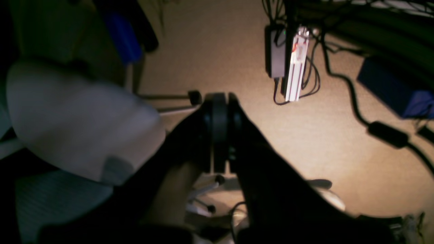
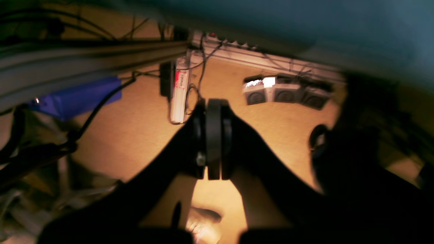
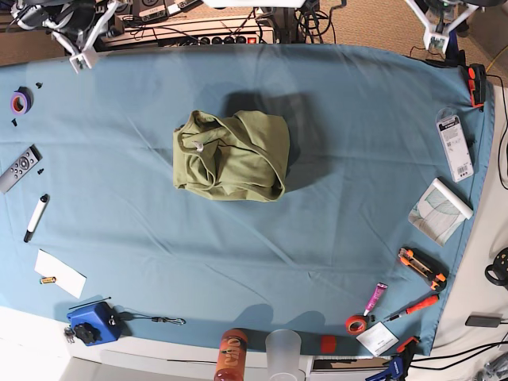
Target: Layout the t-shirt on the table in an organized manner, then fold the t-shirt properly
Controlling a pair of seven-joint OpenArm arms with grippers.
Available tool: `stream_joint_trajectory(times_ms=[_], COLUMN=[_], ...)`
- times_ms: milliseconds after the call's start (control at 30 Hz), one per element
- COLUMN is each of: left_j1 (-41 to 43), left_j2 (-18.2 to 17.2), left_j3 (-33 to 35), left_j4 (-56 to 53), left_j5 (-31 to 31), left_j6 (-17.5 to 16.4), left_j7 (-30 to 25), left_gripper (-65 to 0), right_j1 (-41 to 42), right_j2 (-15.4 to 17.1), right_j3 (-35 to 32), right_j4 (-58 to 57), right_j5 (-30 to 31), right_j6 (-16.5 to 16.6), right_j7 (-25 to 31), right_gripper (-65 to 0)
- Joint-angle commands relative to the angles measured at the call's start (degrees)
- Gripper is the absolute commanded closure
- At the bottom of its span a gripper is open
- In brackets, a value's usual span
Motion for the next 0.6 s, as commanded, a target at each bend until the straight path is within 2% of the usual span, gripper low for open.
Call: stream_joint_trajectory(times_ms=[0, 133, 333, 400, 433, 500, 567], left_j1=[1.44, 2.21, 1.86, 0.94, 0.07, -2.54, -5.99], left_j2=[-0.44, -0.31, 1.79, 1.79, 1.77, 1.77, 1.77], left_j3=[-0.26, -0.22, -0.11, -0.11, -0.11, -0.11, -0.11], left_j4=[-0.72, -6.43, -18.99, -24.30, -27.12, -33.18, -39.93], left_j5=[0.22, -0.70, -5.60, -5.92, -5.73, -5.20, -4.46], left_j6=[0.09, 0.09, -5.84, -5.88, -5.88, -6.21, -9.25], left_j7=[0.13, 0.11, -3.89, -6.80, -7.80, -8.50, -9.31], left_gripper=[0.0, 0.0, 0.0, 0.0, 0.0, 0.0, 0.0], right_j1=[-0.81, -0.79, -0.61, -0.26, 0.15, 1.36, 3.32], right_j2=[0.76, 0.79, 2.84, 4.37, 5.03, 6.25, 7.17], right_j3=[0.44, 0.44, -0.74, -2.54, -3.85, -6.99, -10.73], right_j4=[-1.57, -11.43, -23.37, -26.60, -28.17, -31.58, -35.26], right_j5=[0.07, 0.09, 0.07, -0.94, -2.64, -8.04, -13.73], right_j6=[0.03, 0.03, 0.03, 0.03, 0.03, 0.03, 0.03], right_j7=[0.09, 0.09, 0.09, 0.09, 0.13, 4.42, 8.50], right_gripper=[0.0, 0.0, 0.0, 0.0, 0.0, 0.0, 0.0])
